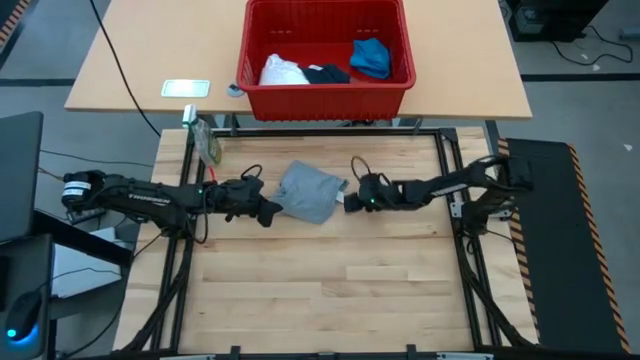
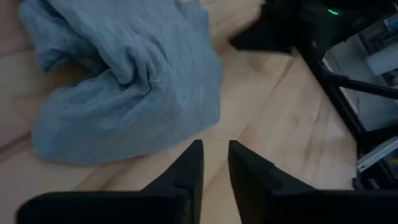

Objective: Fold laundry
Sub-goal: Fold the gray shirt

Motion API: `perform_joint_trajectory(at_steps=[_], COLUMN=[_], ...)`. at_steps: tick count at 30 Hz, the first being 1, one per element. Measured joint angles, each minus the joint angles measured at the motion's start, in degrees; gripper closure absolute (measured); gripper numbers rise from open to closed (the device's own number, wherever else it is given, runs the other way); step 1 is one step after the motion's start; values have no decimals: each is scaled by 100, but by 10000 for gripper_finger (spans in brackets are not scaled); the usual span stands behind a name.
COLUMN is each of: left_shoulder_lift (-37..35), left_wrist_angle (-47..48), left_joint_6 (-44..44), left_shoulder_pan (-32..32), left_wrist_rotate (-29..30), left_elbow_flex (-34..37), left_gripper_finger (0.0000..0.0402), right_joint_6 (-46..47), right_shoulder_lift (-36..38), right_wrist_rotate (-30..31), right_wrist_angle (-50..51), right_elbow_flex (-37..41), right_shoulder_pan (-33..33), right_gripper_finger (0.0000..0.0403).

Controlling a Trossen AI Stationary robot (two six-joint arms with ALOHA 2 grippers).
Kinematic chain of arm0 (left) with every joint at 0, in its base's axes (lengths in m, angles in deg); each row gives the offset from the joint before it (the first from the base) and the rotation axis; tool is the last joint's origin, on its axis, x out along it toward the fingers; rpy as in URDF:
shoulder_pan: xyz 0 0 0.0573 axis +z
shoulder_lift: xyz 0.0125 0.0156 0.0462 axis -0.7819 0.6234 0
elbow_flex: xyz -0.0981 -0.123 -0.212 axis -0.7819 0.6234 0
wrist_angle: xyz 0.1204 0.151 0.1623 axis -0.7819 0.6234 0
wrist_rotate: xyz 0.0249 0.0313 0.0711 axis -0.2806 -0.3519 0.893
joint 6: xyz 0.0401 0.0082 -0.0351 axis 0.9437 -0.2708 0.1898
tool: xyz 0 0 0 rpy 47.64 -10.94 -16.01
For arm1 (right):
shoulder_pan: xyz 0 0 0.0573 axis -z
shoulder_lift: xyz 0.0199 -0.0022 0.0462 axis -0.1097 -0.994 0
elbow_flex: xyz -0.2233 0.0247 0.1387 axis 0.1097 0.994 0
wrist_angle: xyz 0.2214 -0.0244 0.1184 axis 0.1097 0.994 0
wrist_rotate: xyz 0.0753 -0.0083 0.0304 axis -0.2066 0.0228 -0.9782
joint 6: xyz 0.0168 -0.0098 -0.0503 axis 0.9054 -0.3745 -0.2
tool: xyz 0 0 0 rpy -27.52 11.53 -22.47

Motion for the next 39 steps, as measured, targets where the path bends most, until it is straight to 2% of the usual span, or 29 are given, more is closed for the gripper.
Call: perform_joint_trajectory(at_steps=[5, 8, 11, 14, 16, 19, 21, 25, 32, 39], left_shoulder_lift=[0, 0, 0, 0, 2, 2, 2, 2, 4, 2], left_wrist_angle=[35, 81, 288, 499, 533, 496, 494, 455, 409, 733], left_joint_6=[-135, -105, 53, 476, 885, 1396, 1576, 1590, 1480, 2401], left_shoulder_pan=[-230, -443, -624, -797, -905, -1038, -1118, -1213, -1271, -1264], left_wrist_rotate=[-84, 4, 189, 548, 681, 688, 691, 692, 694, 824], left_elbow_flex=[-4, -6, -6, -6, -6, -6, -6, -6, -157, -592], left_gripper_finger=[292, 290, 290, 290, 290, 290, 289, 289, 289, 289], right_joint_6=[14, -85, -329, -729, -962, -1324, -1485, -1522, -1560, -1626], right_shoulder_lift=[-363, -519, -809, -1154, -1319, -1499, -1494, -1261, -510, 126], right_wrist_rotate=[-432, -448, -580, -1032, -1261, -1576, -1856, -1990, -1488, -1104], right_wrist_angle=[-821, -910, -920, -974, -941, -812, -783, -603, -441, -407], right_elbow_flex=[-4, -56, -227, -525, -736, -1058, -1235, -1452, -1527, -1526], right_shoulder_pan=[524, 672, 897, 1048, 1072, 1053, 940, 634, 166, 182], right_gripper_finger=[151, 153, 173, 219, 267, 359, 384, 386, 392, 392])
